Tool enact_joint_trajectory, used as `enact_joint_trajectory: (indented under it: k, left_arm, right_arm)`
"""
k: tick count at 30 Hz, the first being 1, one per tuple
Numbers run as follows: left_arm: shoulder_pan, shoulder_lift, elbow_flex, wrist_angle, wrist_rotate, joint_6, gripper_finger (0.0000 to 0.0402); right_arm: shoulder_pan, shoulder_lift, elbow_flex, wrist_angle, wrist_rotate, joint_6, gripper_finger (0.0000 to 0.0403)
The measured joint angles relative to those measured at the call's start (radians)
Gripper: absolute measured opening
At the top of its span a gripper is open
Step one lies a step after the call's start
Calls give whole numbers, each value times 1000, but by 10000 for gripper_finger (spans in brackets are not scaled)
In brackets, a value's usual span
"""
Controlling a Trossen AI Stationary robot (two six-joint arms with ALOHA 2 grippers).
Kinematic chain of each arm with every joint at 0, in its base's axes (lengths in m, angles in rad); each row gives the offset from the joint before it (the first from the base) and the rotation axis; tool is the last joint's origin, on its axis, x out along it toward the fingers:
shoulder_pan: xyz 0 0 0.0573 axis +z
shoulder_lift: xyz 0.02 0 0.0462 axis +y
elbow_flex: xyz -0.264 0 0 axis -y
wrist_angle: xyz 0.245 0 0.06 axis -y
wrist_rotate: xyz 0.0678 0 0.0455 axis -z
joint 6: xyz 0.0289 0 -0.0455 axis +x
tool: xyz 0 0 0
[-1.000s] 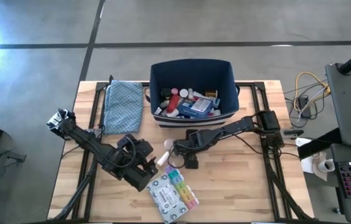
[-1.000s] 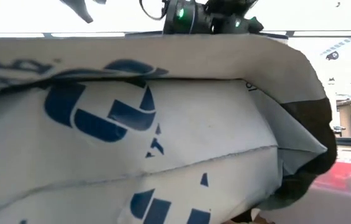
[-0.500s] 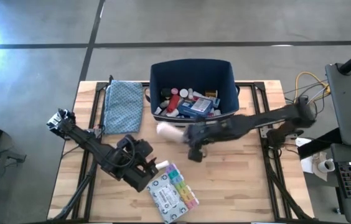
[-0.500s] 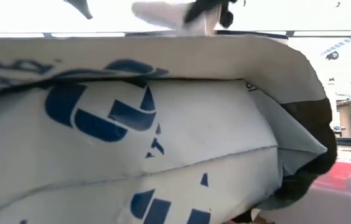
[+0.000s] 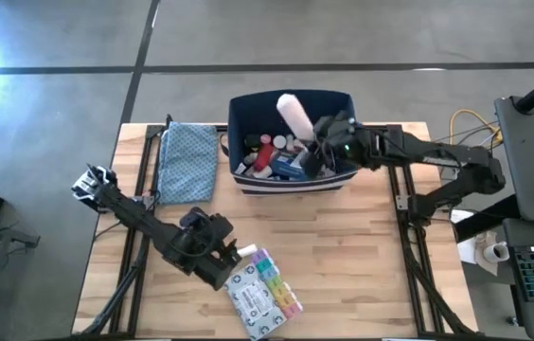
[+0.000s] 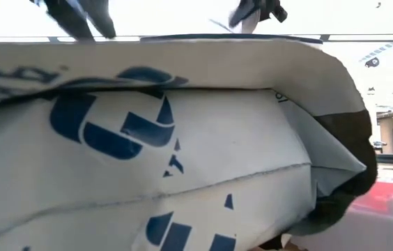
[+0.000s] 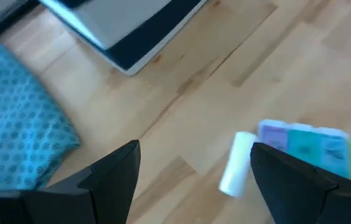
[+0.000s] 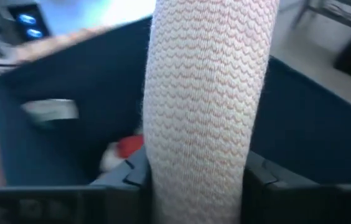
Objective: Pick & place medical supplies in basket/bin
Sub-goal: Put the brown bandage into the blue bin, then put the white bandage into the blue bin
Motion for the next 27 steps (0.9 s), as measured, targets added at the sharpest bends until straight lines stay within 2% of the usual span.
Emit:
enact_joint_trajectory:
  k: [3, 5, 7, 9, 13, 19, 27]
  left_arm:
    - [33, 0, -77, 122, 72, 6, 281]
    - [46, 1, -120, 223, 159, 48, 281]
    - [49, 1, -155, 316, 199, 81, 281]
    - [49, 1, -184, 364, 206, 88, 281]
    - [49, 1, -208, 365, 206, 99, 281]
    - [49, 1, -221, 364, 207, 204, 281]
    - [49, 1, -273, 418, 206, 406, 281]
  right_arm:
    - [-53, 8, -2, -20, 12, -8, 175]
    - [-62, 3, -2, -28, 61, -9, 209]
    - [-59, -4, -1, -37, 77, -16, 242]
    - [-53, -7, -1, -40, 52, -44, 272]
    - [-28, -18, -1, -45, -74, -97, 314]
    - [59, -38, -1, -94, -111, -95, 337]
    - [207, -115, 0, -111, -103, -33, 329]
